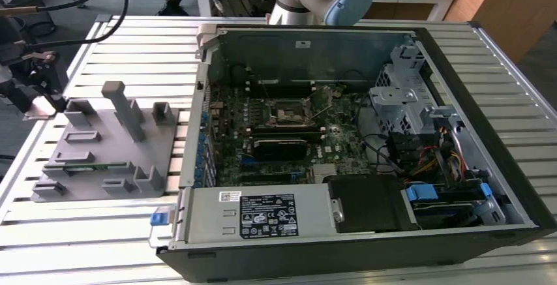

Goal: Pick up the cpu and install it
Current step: 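Pick up the cpu and move it towards the insertion slot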

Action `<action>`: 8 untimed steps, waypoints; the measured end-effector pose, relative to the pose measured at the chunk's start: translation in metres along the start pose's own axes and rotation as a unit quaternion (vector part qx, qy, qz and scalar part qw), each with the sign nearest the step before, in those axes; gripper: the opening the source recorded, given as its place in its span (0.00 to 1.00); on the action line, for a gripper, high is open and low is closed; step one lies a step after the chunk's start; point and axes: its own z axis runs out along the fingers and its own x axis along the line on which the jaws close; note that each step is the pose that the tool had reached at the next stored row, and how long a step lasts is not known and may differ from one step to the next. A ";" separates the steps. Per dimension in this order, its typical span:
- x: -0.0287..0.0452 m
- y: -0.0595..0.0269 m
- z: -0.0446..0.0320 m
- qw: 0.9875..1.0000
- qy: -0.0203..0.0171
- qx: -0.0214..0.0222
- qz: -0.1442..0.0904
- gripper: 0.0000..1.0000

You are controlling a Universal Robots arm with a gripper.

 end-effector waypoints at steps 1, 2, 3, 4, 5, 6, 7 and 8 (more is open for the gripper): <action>0.0000 0.0000 -0.0006 1.000 0.000 0.000 0.000 0.54; 0.0000 0.0000 -0.0011 1.000 0.000 0.000 0.000 0.54; 0.0000 0.0000 -0.0018 1.000 0.000 0.000 0.000 0.54; 0.0000 0.0000 -0.0024 1.000 0.000 0.000 0.000 0.54; 0.0000 0.0000 -0.0030 1.000 0.000 0.000 0.000 0.54; 0.0000 0.0000 -0.0037 1.000 0.000 0.000 0.000 0.54; 0.0000 0.0001 -0.0043 1.000 0.000 0.000 0.000 0.54; 0.0000 0.0001 -0.0049 1.000 0.000 0.000 0.000 0.54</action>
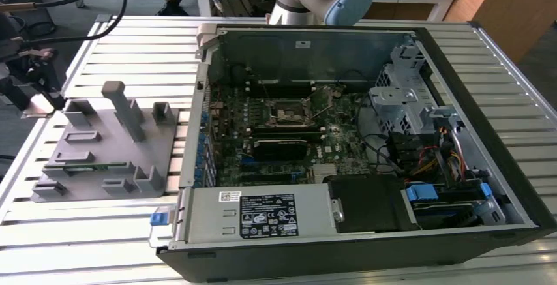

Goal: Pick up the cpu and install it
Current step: 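Pick up the cpu and move it towards the insertion slot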

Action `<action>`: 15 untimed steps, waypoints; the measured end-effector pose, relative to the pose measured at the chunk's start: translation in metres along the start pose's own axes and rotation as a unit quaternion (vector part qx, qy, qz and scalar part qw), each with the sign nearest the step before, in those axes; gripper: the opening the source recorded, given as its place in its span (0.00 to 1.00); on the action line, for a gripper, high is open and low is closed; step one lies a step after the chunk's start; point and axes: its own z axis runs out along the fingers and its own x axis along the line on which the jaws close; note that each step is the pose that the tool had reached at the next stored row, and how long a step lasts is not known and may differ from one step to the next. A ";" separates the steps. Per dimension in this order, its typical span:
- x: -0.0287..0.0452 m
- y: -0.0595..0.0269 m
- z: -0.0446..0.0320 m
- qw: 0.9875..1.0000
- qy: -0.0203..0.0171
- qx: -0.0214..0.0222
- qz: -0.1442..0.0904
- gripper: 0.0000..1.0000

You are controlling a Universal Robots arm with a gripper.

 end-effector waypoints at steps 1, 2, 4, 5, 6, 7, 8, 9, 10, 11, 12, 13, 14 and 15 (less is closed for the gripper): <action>0.0000 0.0000 -0.0005 1.000 0.000 0.000 0.000 0.54; 0.0000 0.0000 -0.0013 1.000 0.000 0.000 0.000 0.54; 0.0000 0.0000 -0.0023 1.000 0.000 0.000 0.000 0.54; 0.0000 0.0000 -0.0030 1.000 0.000 0.000 0.000 0.54; -0.0001 0.0000 -0.0035 1.000 0.000 0.000 0.000 0.54; -0.0001 0.0000 -0.0041 1.000 0.000 0.000 0.000 0.54; -0.0001 0.0000 -0.0048 1.000 0.000 0.000 0.000 0.54; -0.0001 0.0000 -0.0054 1.000 0.000 0.000 0.000 0.54; -0.0001 0.0000 -0.0060 1.000 0.000 0.000 0.000 0.54; -0.0001 0.0000 -0.0066 1.000 0.000 0.000 0.000 0.54; -0.0001 0.0001 -0.0073 1.000 0.000 0.000 0.000 0.54; -0.0001 0.0001 -0.0079 1.000 0.000 0.000 0.000 0.54; -0.0001 0.0001 -0.0084 1.000 0.000 0.000 0.000 0.54; -0.0001 0.0001 -0.0090 1.000 0.000 0.000 0.000 0.54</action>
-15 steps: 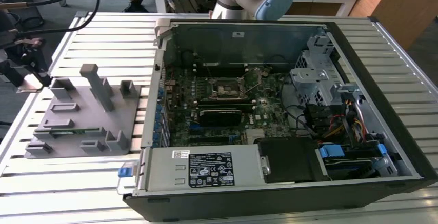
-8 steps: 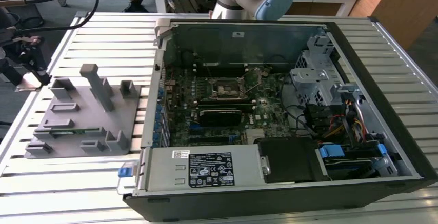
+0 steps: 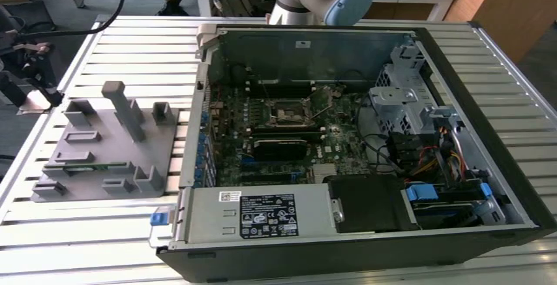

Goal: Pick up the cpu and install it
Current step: 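Pick up the cpu and move it towards the insertion slot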

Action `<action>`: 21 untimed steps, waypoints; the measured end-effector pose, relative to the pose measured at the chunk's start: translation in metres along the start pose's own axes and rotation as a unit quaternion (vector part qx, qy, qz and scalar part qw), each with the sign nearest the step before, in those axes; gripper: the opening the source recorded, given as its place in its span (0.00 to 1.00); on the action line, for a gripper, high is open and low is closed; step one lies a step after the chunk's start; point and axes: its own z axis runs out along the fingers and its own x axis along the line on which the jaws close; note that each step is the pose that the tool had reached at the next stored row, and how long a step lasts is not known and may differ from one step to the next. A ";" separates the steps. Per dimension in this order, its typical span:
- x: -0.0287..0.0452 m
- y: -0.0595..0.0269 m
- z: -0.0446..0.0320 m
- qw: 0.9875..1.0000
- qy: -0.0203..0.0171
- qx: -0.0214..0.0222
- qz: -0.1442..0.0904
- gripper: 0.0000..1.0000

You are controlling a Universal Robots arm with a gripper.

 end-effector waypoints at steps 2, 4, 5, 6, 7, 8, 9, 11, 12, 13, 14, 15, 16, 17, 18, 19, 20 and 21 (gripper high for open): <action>0.0000 0.0000 -0.0012 1.000 0.000 0.000 0.000 0.54; 0.0000 0.0000 -0.0023 1.000 0.000 0.000 0.000 0.54; -0.0001 0.0000 -0.0030 1.000 0.000 0.000 0.000 0.54; -0.0001 0.0000 -0.0036 1.000 0.000 0.000 0.000 0.54; -0.0001 0.0000 -0.0043 1.000 0.000 0.000 0.000 0.54; -0.0001 0.0000 -0.0049 1.000 0.000 0.000 0.000 0.54; -0.0001 0.0000 -0.0055 1.000 0.000 0.000 0.000 0.54; -0.0001 0.0000 -0.0069 1.000 0.000 0.000 0.000 0.54; -0.0001 0.0001 -0.0075 1.000 0.000 0.000 0.000 0.54; -0.0001 0.0001 -0.0081 1.000 0.000 0.000 0.000 0.54; -0.0002 0.0001 -0.0088 1.000 0.000 0.000 0.000 0.54; -0.0002 0.0001 -0.0095 1.000 0.000 0.000 0.000 0.54; -0.0002 0.0001 -0.0101 1.000 0.000 0.000 0.000 0.54; -0.0002 0.0001 -0.0107 1.000 0.000 0.000 0.000 0.54; -0.0002 0.0001 -0.0114 1.000 0.000 0.000 0.000 0.54; -0.0002 0.0001 -0.0121 1.000 0.000 0.000 0.000 0.54; -0.0002 0.0001 -0.0126 1.000 0.000 0.000 0.000 0.54; -0.0002 0.0001 -0.0132 1.000 0.000 0.000 0.000 0.54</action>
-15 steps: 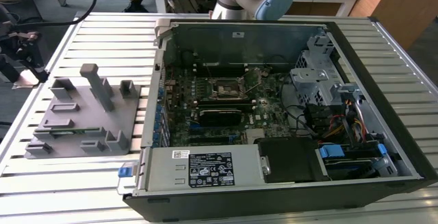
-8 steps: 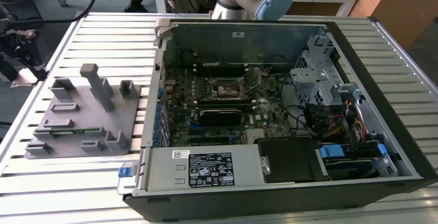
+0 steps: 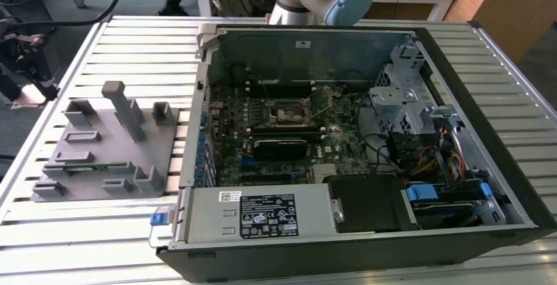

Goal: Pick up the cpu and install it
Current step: 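Pick up the cpu and move it towards the insertion slot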

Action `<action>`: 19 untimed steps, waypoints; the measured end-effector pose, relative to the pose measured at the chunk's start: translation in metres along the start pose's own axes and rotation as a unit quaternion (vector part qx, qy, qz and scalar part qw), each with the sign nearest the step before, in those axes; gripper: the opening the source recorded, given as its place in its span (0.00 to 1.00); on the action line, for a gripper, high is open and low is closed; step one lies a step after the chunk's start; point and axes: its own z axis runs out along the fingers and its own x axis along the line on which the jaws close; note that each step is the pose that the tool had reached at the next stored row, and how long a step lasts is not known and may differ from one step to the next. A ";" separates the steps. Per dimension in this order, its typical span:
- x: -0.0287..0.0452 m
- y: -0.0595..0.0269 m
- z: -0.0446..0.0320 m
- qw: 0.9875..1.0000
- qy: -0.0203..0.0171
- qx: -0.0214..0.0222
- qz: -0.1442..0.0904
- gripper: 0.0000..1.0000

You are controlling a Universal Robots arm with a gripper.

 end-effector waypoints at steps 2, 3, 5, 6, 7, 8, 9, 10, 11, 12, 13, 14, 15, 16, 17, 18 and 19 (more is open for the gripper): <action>0.0000 0.0000 -0.0012 1.000 0.000 0.000 0.000 0.54; 0.0000 0.0000 -0.0018 1.000 0.000 0.000 0.000 0.54; -0.0001 0.0000 -0.0030 1.000 0.000 0.000 0.000 0.54; -0.0001 0.0000 -0.0035 1.000 0.000 0.000 0.000 0.54; -0.0001 0.0000 -0.0041 1.000 0.000 0.000 0.000 0.54; -0.0001 0.0000 -0.0046 1.000 0.000 0.000 0.000 0.54; -0.0001 0.0000 -0.0053 1.000 0.000 0.000 0.000 0.54; -0.0001 0.0000 -0.0059 1.000 0.000 0.000 0.000 0.54; -0.0001 0.0000 -0.0064 1.000 0.000 0.000 0.000 0.54; -0.0001 0.0000 -0.0071 1.000 0.000 0.000 0.000 0.54; -0.0001 0.0001 -0.0078 1.000 0.000 0.000 0.000 0.54; -0.0001 0.0001 -0.0084 1.000 0.000 0.000 0.000 0.54; -0.0002 0.0001 -0.0091 1.000 0.000 0.000 0.000 0.54; -0.0002 0.0001 -0.0099 1.000 0.000 0.000 0.000 0.54; -0.0002 0.0001 -0.0108 1.000 0.000 0.000 0.000 0.54; -0.0002 0.0001 -0.0116 1.000 0.000 0.000 0.000 0.54; -0.0002 0.0001 -0.0125 1.000 0.000 0.000 0.000 0.54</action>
